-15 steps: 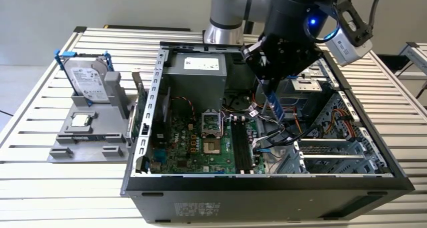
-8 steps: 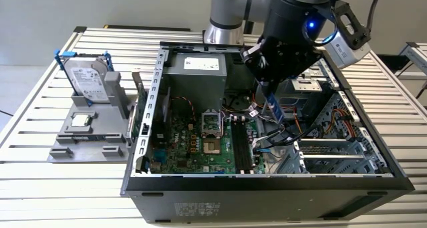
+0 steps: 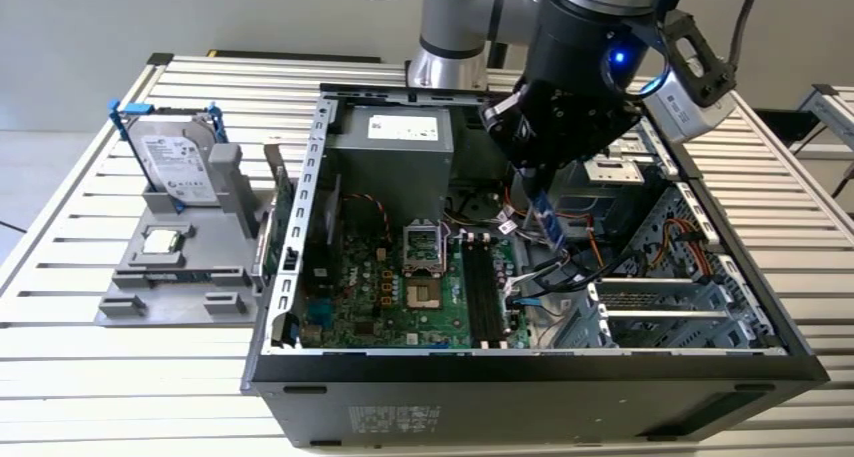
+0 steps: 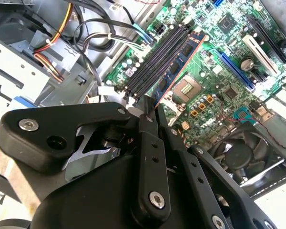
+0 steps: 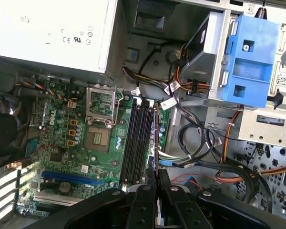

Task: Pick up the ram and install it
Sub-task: 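Insert the ram into the slot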

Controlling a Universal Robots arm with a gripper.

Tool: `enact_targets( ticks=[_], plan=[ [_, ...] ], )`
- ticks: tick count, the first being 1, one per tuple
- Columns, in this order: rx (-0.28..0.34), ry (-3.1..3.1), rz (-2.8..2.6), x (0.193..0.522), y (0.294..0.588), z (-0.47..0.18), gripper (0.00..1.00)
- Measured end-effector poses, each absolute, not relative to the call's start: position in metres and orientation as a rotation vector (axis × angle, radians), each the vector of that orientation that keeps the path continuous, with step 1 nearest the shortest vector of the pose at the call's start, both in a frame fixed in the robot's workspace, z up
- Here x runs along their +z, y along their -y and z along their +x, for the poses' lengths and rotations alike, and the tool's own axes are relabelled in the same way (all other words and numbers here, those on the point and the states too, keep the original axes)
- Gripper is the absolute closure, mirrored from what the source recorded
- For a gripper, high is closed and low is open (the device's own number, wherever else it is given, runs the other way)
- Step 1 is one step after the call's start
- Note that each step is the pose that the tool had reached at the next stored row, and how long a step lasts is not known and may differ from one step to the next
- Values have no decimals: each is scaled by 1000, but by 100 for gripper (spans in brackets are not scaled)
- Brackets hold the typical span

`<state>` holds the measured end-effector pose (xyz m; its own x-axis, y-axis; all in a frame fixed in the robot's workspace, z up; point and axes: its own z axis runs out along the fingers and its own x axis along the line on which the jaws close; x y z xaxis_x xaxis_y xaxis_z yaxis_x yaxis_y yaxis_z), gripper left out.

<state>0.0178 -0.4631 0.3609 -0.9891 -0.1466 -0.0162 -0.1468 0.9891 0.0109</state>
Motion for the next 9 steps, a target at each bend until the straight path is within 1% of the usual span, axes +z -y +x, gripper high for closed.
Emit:
enact_targets(
  ticks=[9],
  plan=[
    [14, -3118, -230, 355, 463, 18, 100]
  ],
)
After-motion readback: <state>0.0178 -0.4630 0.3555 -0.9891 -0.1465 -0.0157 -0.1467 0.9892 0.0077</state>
